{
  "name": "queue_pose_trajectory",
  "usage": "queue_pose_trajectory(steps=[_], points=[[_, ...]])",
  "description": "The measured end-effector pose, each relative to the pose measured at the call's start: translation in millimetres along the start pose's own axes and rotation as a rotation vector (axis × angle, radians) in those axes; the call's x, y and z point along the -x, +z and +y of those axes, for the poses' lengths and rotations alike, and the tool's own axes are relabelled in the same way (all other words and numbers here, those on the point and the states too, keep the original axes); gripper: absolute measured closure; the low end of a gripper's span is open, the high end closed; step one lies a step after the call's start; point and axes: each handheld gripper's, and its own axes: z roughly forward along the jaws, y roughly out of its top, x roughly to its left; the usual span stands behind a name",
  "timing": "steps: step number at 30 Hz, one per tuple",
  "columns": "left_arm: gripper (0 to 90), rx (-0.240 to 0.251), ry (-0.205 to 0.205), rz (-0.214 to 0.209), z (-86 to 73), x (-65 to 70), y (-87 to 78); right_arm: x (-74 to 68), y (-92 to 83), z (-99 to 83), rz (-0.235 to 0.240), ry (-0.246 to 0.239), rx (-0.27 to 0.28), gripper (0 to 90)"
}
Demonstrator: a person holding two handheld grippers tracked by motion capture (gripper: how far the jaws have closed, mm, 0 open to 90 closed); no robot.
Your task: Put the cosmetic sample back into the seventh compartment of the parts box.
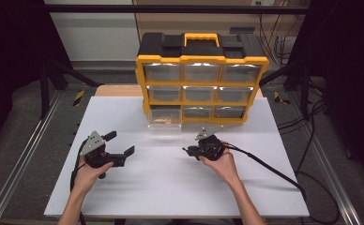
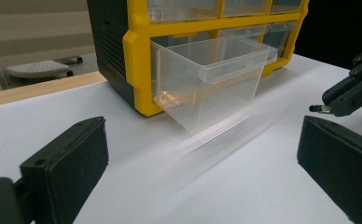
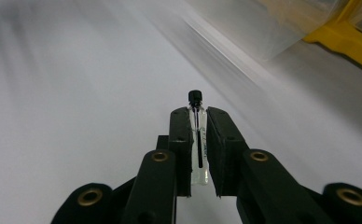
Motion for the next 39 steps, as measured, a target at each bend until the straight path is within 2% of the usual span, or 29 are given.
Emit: queue_pose_trajectory(steps=[15,39], points=[[2.0,0.000,0.000,0.000,0.0,-0.2,-0.1,4.1,-19.8,14.3,-0.006,-0.008,0.058,80.9],[2.0,0.000,0.000,-0.001,-0.2,-0.6,-0.4,7.1,-37.9,40.2,-0.025,-0.015,0.120,80.9]])
